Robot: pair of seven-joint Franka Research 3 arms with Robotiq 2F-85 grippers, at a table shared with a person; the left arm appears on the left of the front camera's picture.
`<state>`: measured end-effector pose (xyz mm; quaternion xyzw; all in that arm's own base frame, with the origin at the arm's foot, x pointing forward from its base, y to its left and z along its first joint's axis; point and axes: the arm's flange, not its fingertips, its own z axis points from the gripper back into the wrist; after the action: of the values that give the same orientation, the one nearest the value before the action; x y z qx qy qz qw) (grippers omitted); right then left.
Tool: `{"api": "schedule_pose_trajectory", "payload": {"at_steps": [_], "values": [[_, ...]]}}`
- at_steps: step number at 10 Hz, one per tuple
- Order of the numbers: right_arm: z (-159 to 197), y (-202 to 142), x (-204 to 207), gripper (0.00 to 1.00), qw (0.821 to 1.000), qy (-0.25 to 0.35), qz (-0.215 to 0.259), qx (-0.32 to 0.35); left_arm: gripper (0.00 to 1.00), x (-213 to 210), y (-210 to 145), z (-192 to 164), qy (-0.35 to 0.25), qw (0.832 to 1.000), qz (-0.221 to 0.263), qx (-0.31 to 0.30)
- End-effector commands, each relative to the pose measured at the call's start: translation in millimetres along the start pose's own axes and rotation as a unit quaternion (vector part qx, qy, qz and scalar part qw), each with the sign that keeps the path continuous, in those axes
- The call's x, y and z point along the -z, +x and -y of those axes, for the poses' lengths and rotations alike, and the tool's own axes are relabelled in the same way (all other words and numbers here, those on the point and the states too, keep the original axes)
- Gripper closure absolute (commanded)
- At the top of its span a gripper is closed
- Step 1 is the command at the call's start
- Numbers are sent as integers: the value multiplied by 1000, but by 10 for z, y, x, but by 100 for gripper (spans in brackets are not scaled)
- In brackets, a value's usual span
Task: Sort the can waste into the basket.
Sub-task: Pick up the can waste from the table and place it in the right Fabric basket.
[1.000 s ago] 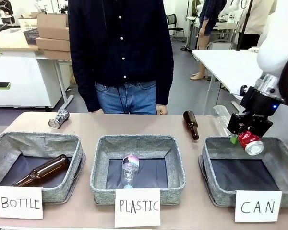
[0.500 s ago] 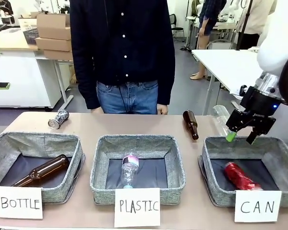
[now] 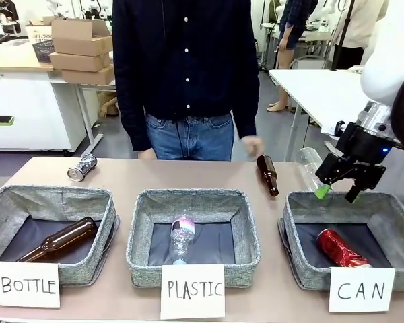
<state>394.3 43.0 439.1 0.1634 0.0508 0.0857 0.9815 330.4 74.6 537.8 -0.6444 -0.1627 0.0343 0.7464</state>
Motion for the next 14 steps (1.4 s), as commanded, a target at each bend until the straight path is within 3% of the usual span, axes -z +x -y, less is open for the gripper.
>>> {"api": "schedule_pose_trajectory", "payload": {"at_steps": [1, 2, 3, 4, 5, 6, 7, 8, 14], "values": [[-198, 54, -156, 0, 970, 196, 27, -139, 0, 4, 2, 15, -13, 1000, 1, 11], [-394, 68, -287, 0, 918, 332, 79, -204, 0, 4, 2, 15, -13, 1000, 1, 11], [-534, 72, -441, 0, 866, 452, 147, -154, 0, 4, 2, 15, -13, 1000, 1, 11], [-530, 5, -584, 0, 786, 574, 183, -139, 0, 4, 2, 15, -13, 1000, 1, 11], [-452, -71, -649, 0, 721, 645, 192, -166, 0, 4, 2, 15, -13, 1000, 1, 11], [-389, -90, -667, 0, 704, 654, 240, -137, 0, 4, 2, 15, -13, 1000, 1, 11], [-388, -94, -659, 0, 726, 579, 367, -47, 0, 4, 2, 15, -13, 1000, 1, 11], [-588, -59, -829, 0, 885, 420, 164, -111, 0, 4, 2, 15, -13, 1000, 1, 11], [-588, -59, -829, 0, 885, 420, 164, -111, 0, 4, 2, 15, -13, 1000, 1, 11]]}}
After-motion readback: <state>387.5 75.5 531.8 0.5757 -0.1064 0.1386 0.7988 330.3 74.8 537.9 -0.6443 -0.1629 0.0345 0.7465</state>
